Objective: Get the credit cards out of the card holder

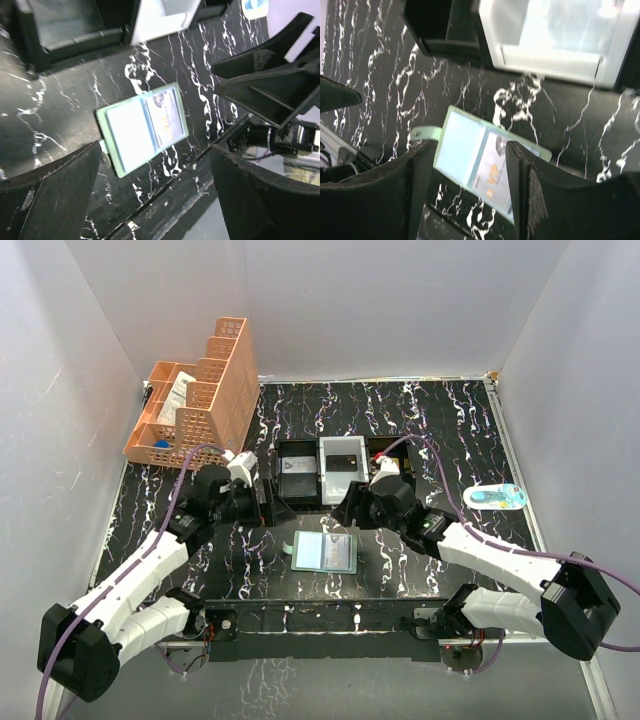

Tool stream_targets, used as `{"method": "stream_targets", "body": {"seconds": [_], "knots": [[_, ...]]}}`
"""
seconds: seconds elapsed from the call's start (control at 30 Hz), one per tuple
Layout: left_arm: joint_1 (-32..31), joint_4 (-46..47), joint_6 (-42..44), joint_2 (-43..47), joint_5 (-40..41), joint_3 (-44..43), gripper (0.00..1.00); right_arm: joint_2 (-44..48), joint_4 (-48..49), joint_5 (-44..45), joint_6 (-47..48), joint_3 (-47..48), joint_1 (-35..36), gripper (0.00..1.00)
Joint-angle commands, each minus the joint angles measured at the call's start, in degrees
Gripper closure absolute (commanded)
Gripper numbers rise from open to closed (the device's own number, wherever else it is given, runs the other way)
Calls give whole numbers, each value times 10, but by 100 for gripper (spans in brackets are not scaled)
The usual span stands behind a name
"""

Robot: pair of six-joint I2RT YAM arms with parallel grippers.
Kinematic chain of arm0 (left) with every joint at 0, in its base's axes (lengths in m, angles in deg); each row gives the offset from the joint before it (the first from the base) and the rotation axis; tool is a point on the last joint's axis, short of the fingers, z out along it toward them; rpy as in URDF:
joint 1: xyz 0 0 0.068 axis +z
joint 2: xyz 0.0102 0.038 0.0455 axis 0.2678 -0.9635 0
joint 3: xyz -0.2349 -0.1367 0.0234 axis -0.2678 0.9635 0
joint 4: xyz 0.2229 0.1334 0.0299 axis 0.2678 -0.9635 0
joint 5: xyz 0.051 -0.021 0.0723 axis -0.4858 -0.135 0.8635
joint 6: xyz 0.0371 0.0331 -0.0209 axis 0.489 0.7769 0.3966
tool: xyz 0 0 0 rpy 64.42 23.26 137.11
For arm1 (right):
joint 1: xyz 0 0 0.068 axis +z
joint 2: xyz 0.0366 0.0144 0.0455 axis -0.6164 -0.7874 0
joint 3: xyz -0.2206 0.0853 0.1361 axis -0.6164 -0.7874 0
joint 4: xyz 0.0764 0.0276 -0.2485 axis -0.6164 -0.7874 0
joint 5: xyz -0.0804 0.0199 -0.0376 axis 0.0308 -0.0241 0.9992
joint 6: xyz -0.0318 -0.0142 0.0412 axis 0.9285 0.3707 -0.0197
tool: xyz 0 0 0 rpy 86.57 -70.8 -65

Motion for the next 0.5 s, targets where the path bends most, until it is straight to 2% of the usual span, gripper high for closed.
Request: {"method": "stream_targets", "body": {"seconds": [0.0, 0.23, 0.47], "knots": [[-32, 69, -52, -7, -73, 21, 12, 21, -14, -40, -74, -27, 0, 46], [-122, 114, -78, -68, 31, 36, 17, 4, -5, -74, -72, -57, 2, 69], [-151, 199, -108, -131, 59, 51, 22, -40, -2, -74, -65, -48, 1, 71]]}}
